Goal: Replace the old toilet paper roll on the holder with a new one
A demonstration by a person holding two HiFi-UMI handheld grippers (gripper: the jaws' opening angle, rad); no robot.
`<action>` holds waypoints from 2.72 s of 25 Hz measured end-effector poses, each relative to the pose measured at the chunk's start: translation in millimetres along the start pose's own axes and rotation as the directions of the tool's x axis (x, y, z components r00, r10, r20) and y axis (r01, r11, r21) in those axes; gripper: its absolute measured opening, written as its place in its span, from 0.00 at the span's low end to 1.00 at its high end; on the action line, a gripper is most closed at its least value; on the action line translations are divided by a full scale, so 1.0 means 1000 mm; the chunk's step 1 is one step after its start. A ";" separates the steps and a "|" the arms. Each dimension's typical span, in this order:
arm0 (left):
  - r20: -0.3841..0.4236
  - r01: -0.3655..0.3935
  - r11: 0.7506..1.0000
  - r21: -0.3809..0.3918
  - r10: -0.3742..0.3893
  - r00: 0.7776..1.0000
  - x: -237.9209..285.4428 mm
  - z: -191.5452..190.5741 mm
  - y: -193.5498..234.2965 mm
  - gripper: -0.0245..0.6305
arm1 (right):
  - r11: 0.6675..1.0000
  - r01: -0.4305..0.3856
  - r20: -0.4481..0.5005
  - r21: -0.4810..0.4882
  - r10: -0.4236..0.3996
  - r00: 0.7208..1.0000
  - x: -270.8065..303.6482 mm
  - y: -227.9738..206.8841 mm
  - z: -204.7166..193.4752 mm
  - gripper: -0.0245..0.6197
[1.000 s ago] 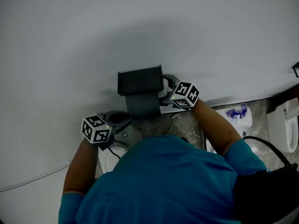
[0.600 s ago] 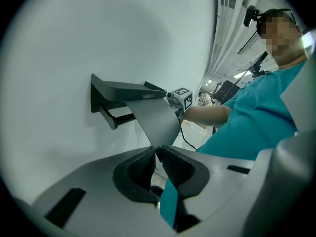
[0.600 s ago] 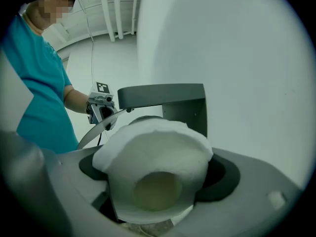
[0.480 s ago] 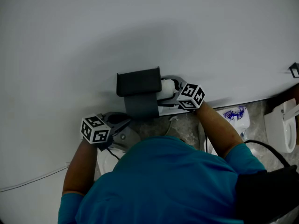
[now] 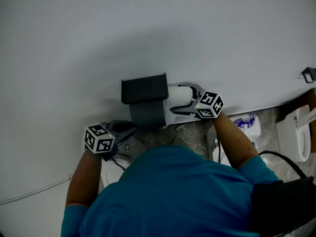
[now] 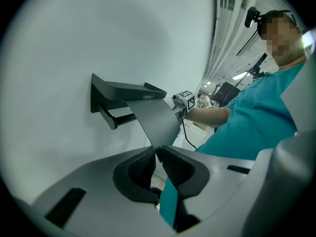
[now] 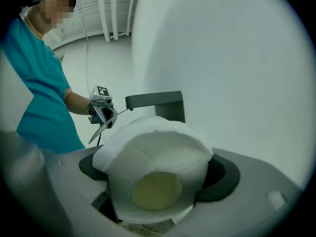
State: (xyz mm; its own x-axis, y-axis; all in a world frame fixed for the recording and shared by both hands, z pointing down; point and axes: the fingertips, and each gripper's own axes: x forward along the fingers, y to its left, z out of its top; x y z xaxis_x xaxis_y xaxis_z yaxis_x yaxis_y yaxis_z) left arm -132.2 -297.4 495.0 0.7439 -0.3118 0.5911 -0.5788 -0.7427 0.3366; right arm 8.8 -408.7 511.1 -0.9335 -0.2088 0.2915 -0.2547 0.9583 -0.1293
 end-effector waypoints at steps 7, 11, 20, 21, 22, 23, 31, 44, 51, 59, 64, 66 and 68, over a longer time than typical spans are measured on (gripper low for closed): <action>0.013 0.008 1.000 0.002 -0.008 1.000 0.001 0.000 0.001 0.11 | 0.998 0.044 0.021 0.035 -0.045 0.999 -0.025 -0.006 -0.003 0.78; 0.019 0.014 1.000 0.002 -0.014 1.000 0.005 -0.002 0.005 0.11 | 0.997 0.061 0.036 0.047 -0.062 0.997 -0.036 -0.008 -0.003 0.78; 0.023 0.000 1.000 0.021 -0.001 1.000 0.010 -0.004 0.010 0.11 | 0.995 0.083 0.078 0.061 -0.087 0.993 -0.061 0.000 0.009 0.78; 0.019 -0.009 1.000 0.028 0.009 1.000 0.011 -0.004 0.012 0.10 | 0.994 0.085 0.082 0.061 -0.090 0.993 -0.064 0.001 0.011 0.78; 0.016 -0.019 0.999 0.034 0.019 1.000 0.013 -0.005 0.014 0.10 | 0.994 0.088 0.086 0.063 -0.093 0.992 -0.067 0.002 0.012 0.78; 0.014 -0.029 0.999 0.038 0.028 1.000 0.014 -0.006 0.016 0.10 | 0.994 0.090 0.089 0.063 -0.095 0.991 -0.069 0.003 0.014 0.78; -0.001 -0.076 0.995 0.070 0.076 0.997 0.027 -0.010 0.034 0.08 | 0.992 0.106 0.092 0.062 -0.111 0.989 -0.081 0.010 0.018 0.78; -0.003 -0.178 0.976 0.127 0.179 0.984 0.044 -0.004 0.061 0.09 | 0.992 0.112 0.090 0.062 -0.118 0.989 -0.088 0.013 0.023 0.78; 0.001 -0.230 0.959 0.166 0.233 0.972 0.053 0.006 0.079 0.09 | 0.990 0.124 0.085 0.065 -0.130 0.988 -0.093 0.011 0.023 0.78; 0.039 -0.294 0.937 0.189 0.292 0.956 0.056 0.018 0.097 0.11 | 0.989 0.131 0.087 0.063 -0.136 0.987 -0.097 0.012 0.025 0.78; 0.057 -0.306 0.932 0.192 0.301 0.952 0.057 0.018 0.096 0.11 | 0.990 0.128 0.091 0.059 -0.133 0.987 -0.098 0.011 0.026 0.78; 0.066 -0.322 0.927 0.192 0.315 0.947 0.056 0.019 0.096 0.11 | 0.989 0.131 0.091 0.060 -0.137 0.986 -0.098 0.010 0.027 0.78; 0.077 -0.343 0.921 0.184 0.335 0.939 0.056 0.020 0.097 0.11 | 0.989 0.136 0.092 0.059 -0.141 0.986 -0.098 0.009 0.029 0.78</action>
State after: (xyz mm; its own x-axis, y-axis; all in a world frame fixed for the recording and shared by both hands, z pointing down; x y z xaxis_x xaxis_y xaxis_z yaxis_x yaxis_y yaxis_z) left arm -140.5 -399.0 546.1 0.5303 -0.5869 0.6118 -0.7269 -0.6862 -0.0282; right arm 90.6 -385.7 453.4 -0.9076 -0.3587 0.2182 -0.3936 0.9079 -0.1443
